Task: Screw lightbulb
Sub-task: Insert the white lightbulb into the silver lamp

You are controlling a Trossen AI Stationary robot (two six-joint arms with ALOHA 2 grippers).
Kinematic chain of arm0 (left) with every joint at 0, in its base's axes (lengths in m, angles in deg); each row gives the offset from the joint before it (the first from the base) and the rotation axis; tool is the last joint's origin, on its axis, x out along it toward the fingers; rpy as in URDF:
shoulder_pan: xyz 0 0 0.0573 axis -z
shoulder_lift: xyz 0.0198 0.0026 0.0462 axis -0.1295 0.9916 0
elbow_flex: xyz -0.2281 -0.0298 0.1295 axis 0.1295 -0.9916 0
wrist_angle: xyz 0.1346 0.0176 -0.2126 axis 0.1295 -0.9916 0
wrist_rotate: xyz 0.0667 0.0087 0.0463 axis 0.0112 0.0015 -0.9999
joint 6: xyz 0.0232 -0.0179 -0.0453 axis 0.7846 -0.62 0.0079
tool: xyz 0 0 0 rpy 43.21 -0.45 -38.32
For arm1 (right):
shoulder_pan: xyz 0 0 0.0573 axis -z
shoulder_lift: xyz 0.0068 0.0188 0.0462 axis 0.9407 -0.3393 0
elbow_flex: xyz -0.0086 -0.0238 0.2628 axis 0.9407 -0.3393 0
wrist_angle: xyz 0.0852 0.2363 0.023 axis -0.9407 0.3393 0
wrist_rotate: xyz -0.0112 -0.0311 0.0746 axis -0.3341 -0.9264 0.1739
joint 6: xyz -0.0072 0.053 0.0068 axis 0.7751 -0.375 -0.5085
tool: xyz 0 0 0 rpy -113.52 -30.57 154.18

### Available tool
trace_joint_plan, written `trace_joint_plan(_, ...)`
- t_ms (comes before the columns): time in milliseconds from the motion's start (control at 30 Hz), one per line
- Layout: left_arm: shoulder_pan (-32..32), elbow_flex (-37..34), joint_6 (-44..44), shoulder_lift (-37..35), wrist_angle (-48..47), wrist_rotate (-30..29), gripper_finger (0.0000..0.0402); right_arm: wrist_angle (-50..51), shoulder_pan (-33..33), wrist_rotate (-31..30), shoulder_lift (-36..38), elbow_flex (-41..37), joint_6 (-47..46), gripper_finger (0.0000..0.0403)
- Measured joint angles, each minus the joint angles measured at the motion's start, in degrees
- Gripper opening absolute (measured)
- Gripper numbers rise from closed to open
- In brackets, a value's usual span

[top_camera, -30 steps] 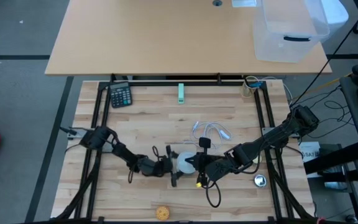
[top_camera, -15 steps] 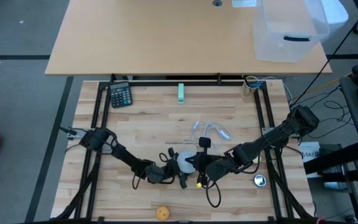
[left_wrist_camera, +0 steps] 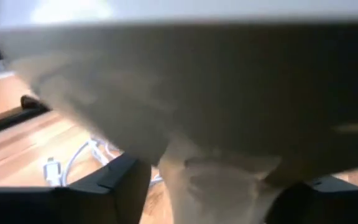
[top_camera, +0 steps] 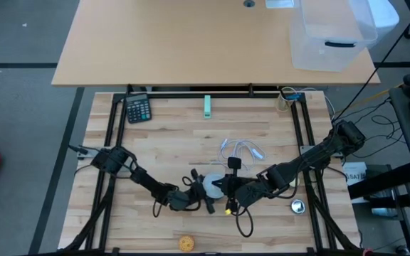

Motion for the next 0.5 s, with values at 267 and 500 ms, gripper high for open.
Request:
trace_joint_plan(267,0.21,-0.13,1.92,-0.02,0.58,1.52,0.015,0.11,-0.02,0.03,0.0,0.02,-0.17,0.0)
trace_joint_plan(500,0.16,-0.29,2.74,-0.02,0.61,3.29,0.0146,0.17,-0.07,0.1,0.02,0.02,-0.3,0.0)
